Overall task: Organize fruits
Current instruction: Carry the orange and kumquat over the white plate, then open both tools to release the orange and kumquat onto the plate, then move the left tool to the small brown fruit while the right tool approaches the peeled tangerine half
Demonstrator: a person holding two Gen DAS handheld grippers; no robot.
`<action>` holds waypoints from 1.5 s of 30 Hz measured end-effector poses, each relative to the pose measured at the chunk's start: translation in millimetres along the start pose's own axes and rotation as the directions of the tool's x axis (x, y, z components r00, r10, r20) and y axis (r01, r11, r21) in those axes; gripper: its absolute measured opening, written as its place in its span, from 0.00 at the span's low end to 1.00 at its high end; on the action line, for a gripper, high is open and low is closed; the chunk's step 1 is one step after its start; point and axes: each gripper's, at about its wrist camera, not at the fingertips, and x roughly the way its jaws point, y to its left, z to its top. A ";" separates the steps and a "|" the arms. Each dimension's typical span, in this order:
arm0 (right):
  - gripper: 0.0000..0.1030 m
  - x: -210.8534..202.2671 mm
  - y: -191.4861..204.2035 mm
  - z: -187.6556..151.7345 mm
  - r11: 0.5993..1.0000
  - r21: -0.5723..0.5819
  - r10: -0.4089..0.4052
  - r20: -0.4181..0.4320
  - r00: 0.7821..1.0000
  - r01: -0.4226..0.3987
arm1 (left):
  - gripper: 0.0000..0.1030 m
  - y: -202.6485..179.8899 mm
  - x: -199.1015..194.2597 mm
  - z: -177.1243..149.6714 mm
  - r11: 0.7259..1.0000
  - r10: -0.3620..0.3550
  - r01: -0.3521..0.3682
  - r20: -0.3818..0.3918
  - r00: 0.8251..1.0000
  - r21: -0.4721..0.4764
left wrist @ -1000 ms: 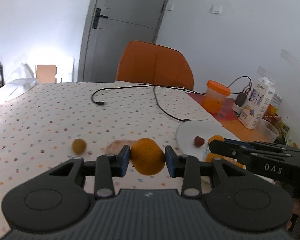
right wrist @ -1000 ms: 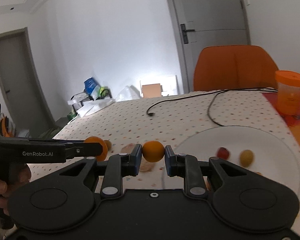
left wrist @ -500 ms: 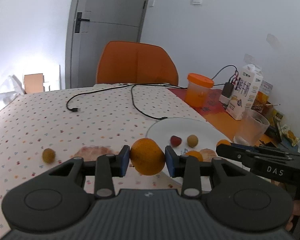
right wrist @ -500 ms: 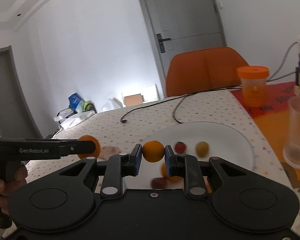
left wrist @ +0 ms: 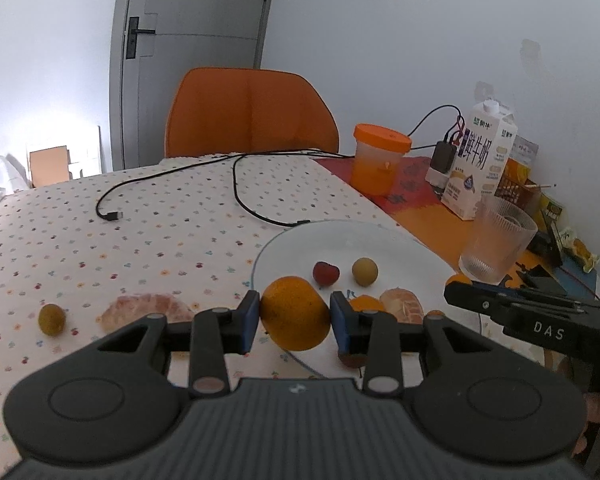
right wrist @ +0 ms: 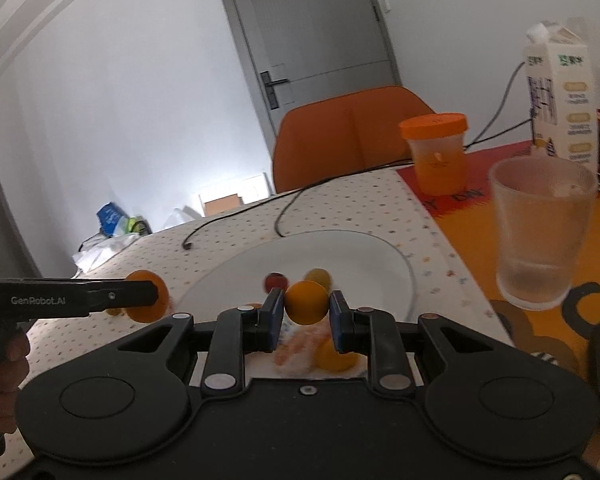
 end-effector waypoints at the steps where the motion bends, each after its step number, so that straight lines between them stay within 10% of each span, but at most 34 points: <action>1: 0.22 0.6 -0.9 -1.1 1.000 0.000 -0.007 -0.001 1.000 0.007 | 0.35 -1.5 2.1 0.2 1.000 -0.002 0.002 -0.002 1.000 0.002; 45: 0.63 0.0 49.3 -1.5 0.997 -0.063 0.045 0.001 0.999 -0.045 | 0.51 59.8 -52.9 -13.8 0.987 0.124 -0.118 0.051 0.991 -0.108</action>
